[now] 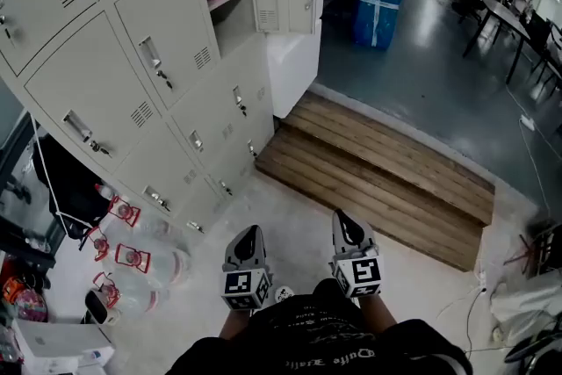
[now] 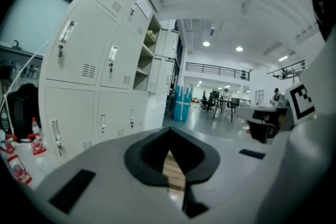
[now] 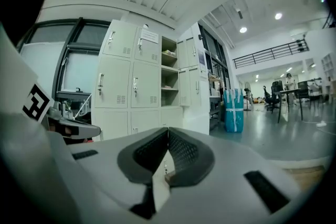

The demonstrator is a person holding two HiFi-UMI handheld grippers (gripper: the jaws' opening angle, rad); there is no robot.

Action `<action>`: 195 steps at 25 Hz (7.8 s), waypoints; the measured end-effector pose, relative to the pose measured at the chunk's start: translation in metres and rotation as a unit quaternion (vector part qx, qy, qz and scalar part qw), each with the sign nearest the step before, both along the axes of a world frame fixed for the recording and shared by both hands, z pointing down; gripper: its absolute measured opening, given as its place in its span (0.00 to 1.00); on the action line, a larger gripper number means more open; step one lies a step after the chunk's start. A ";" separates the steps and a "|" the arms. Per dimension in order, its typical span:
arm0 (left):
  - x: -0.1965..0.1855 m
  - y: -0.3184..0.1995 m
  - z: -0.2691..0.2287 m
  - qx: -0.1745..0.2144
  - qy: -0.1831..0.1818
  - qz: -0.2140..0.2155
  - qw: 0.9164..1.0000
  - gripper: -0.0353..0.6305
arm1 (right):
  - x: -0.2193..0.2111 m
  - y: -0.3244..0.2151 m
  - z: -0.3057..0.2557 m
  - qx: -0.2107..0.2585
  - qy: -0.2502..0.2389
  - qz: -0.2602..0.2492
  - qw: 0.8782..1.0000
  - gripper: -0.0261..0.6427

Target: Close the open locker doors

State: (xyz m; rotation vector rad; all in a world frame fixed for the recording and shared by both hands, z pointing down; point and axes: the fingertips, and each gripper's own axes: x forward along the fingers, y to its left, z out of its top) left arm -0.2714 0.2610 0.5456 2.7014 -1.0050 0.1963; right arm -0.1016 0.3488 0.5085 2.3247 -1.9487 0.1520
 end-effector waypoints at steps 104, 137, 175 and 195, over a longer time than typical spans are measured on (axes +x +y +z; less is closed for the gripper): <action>0.296 -0.454 0.001 -0.023 -0.017 -0.067 0.997 0.06 | 0.433 -0.611 -0.064 -0.031 0.024 -0.199 0.979 0.23; 0.267 -0.415 0.000 -0.019 -0.022 -0.147 0.989 0.06 | 0.321 -0.547 -0.067 0.040 -0.005 -0.338 0.940 0.18; 0.163 -0.416 -0.005 -0.013 -0.034 -0.267 0.963 0.06 | 0.121 -0.583 -0.071 0.088 0.080 -0.334 0.935 0.18; 0.124 -0.420 0.001 -0.011 -0.030 -0.329 0.944 0.06 | 0.059 -0.646 -0.068 0.070 0.082 -0.307 0.946 0.17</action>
